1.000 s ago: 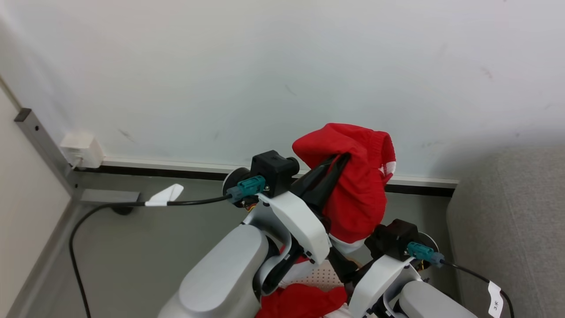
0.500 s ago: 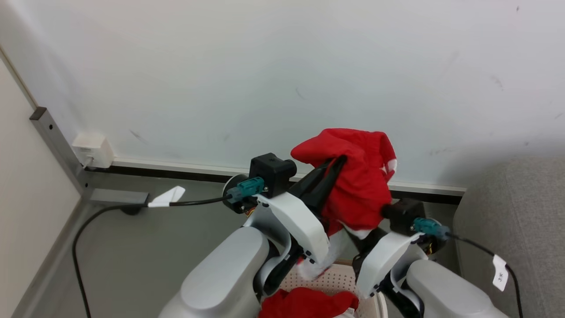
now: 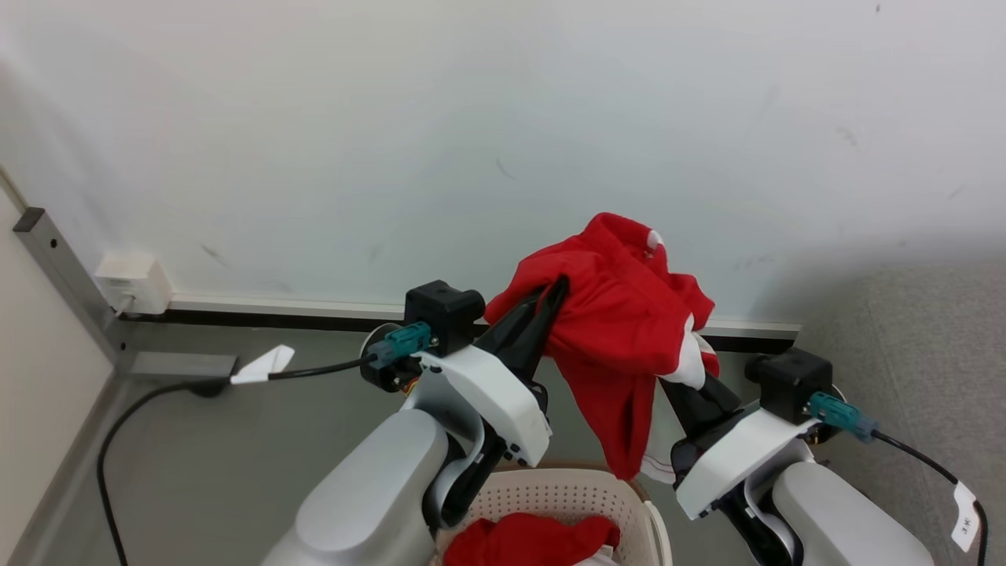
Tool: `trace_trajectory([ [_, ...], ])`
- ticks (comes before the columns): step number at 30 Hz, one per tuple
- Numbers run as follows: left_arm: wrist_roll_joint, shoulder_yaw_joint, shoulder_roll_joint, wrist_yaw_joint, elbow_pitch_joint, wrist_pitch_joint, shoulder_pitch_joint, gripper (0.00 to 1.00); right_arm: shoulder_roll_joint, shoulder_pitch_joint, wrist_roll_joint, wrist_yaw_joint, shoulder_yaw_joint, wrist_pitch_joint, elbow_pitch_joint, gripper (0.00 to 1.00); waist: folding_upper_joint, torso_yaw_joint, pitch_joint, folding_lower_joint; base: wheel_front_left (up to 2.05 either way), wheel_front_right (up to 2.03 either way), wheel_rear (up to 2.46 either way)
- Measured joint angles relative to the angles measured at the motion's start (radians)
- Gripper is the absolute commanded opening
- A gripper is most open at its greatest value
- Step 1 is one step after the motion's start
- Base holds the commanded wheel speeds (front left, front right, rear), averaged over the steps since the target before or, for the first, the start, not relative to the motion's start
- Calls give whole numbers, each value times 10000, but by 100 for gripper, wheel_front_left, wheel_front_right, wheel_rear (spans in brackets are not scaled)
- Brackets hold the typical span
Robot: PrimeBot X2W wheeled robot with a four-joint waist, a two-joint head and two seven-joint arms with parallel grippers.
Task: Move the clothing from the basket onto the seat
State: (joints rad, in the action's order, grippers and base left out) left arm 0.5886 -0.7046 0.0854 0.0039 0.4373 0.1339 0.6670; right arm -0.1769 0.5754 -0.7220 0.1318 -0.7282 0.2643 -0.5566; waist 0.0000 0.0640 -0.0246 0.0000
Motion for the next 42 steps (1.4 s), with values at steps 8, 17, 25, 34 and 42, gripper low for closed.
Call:
trace_trajectory([
  [8, 35, -6, 82, 88, 0, 98, -146, 100, -155, -512, 698, 0, 857, -2, 708, 0, 0, -413, 51, 0, 0, 0, 0],
  [17, 35, -203, 311, 61, -153, 82, -468, 100, -617, -851, 1250, 0, 1818, -2, 1273, 0, 1, -1122, 98, 0, 0, 0, 0],
  [25, -4, -359, 485, 54, -297, 276, -653, 100, -1089, -1136, 1446, 0, 2571, -2, 1914, 0, 0, -2140, 191, 0, 0, 0, 0],
  [34, -153, -476, 698, -52, -324, 631, -702, 100, -1392, -1531, 1582, 0, 3068, -2, 3108, 0, 1, -3639, 416, 0, 0, 0, 0],
  [42, -313, -587, 895, -238, -410, 882, -715, 100, -1499, -1913, 1639, 0, 3588, 0, 3923, 0, 1, -4899, 729, 0, 0, 0, 0],
])
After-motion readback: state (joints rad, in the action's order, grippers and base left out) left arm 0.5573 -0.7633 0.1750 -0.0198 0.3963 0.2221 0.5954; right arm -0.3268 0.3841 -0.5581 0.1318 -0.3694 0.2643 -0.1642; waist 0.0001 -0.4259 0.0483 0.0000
